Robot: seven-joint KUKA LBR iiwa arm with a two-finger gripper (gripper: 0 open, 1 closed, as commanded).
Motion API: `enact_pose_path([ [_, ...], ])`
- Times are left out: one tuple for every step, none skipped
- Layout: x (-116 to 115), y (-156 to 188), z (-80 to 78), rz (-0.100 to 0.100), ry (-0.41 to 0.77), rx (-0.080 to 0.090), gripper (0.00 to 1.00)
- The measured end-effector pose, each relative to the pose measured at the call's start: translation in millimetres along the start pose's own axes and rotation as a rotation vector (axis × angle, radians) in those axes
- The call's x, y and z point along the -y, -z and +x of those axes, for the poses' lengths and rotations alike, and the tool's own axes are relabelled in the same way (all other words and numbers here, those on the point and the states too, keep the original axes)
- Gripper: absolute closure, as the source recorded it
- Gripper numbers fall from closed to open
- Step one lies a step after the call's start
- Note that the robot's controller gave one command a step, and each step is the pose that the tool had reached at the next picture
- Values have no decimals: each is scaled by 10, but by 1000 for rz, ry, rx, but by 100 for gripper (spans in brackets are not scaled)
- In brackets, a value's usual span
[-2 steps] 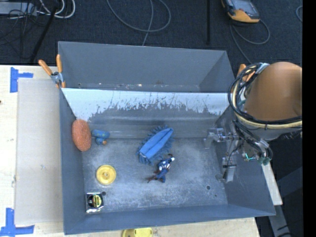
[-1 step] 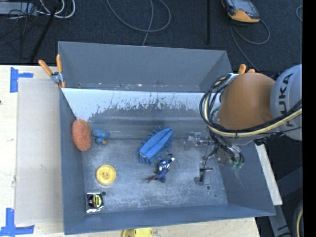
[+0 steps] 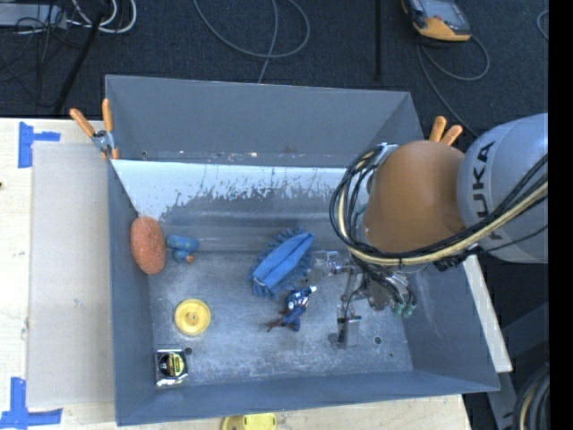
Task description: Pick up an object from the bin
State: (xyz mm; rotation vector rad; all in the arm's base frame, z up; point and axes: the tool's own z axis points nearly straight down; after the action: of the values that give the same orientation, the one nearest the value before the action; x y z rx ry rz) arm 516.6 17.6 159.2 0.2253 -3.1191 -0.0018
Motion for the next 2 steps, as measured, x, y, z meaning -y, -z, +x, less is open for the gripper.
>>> enact_pose_path([
  [-145,35,-303,3,34,23,0],
  [-105,-632,-294,1,-40,18,0],
])
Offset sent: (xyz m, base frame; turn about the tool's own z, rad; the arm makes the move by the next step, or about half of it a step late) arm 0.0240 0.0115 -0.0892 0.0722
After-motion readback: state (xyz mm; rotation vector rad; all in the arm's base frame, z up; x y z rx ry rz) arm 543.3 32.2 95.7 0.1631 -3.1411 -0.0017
